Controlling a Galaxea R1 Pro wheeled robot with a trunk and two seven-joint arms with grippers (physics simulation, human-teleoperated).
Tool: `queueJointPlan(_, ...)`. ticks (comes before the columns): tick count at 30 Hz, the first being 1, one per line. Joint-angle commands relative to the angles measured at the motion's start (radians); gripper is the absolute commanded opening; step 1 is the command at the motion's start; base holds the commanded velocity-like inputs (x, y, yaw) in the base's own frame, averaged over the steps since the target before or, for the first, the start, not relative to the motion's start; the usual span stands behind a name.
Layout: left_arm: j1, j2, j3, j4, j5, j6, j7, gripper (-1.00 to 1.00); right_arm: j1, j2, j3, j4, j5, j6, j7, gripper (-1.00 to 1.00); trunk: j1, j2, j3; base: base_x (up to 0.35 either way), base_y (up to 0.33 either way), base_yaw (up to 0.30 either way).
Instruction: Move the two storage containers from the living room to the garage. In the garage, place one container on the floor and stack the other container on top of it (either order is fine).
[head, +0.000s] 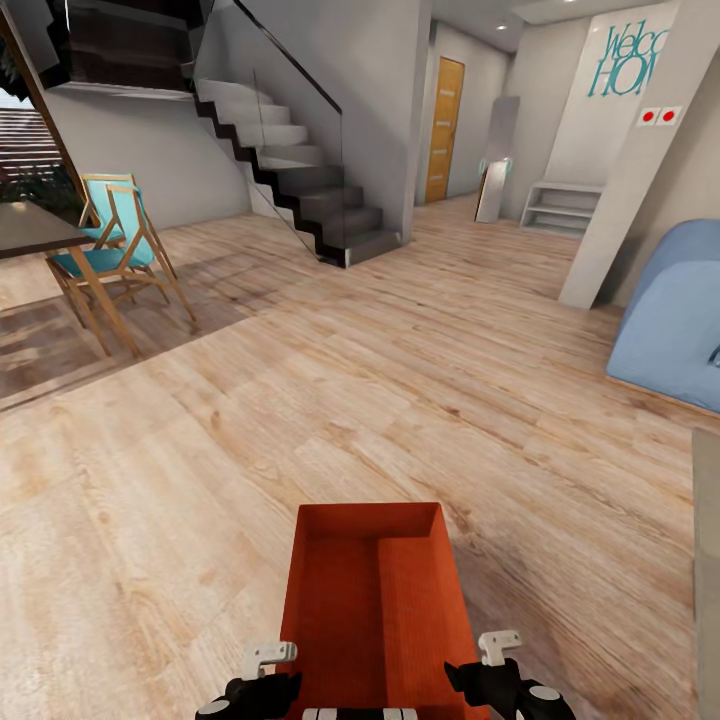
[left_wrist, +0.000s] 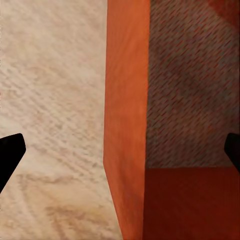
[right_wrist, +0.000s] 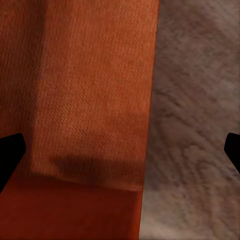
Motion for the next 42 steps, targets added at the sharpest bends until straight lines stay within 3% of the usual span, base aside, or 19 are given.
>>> queueJointPlan(1, 0.000, 0.000, -0.001, -0.002, 0.009, 0.006, 0.001, 1.00, 0.000, 0.001, -0.008, -0.002, 0.010, 0.005, 0.009, 1.00, 0.000, 0.000, -0.001, 0.000, 0.000, 0.000)
queueJointPlan(42, 0.000, 0.003, -0.005, -0.019, 0.007, 0.011, -0.012, 1.00, 0.000, 0.001, -0.008, -0.002, 0.012, 0.004, 0.009, 1.00, 0.000, 0.000, -0.001, 0.000, 0.000, 0.000)
